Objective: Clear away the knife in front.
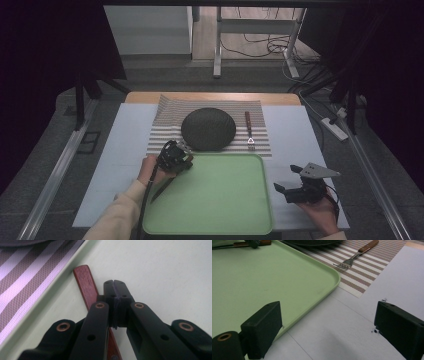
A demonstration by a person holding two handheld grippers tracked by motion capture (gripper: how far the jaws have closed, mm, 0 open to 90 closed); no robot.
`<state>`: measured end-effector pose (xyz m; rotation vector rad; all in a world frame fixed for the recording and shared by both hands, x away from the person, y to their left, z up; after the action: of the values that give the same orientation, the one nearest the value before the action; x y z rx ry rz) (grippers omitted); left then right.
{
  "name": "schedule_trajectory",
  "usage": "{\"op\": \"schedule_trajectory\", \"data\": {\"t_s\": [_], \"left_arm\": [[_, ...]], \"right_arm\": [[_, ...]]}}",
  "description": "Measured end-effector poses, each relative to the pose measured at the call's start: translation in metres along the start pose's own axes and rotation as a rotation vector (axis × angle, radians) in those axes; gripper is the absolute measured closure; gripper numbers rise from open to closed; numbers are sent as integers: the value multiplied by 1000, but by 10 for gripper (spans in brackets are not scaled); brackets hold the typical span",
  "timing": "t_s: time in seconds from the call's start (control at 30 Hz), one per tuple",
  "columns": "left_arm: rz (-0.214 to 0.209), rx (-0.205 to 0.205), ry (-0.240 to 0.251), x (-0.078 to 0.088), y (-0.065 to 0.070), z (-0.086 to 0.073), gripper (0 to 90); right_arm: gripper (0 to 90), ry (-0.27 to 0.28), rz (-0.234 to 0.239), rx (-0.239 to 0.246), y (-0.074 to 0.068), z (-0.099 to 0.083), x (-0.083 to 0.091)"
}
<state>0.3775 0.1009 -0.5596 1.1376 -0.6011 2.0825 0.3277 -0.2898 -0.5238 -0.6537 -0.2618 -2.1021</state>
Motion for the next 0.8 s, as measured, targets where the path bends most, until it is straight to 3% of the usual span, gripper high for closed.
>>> {"op": "schedule_trajectory", "data": {"t_s": [0.43,0.6,0.67,0.8], "left_arm": [[53,66,-11,16,-3,-30,888],[60,115,-3,22,-6,-43,887],[82,139,-1,26,-7,-51,888],[93,161,1,29,-9,-58,888]], "right_arm": [[78,1,5,2,-1,1,-1],[79,0,7,1,0,1,-2],[79,5,9,-2,0,2,-2],[79,8,12,-1,0,3,-3]]}}
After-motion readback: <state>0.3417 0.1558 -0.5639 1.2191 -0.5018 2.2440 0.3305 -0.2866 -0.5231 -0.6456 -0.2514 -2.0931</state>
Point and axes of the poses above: each handheld gripper's, and its own axes: x roughly backward along the jaws, z roughly out of its top, y roughly to its right, the point moved 5 cm from there along -x, roughly forward along the jaws, and after that the axes turned 10 degrees about z, right-handed, at the moved point
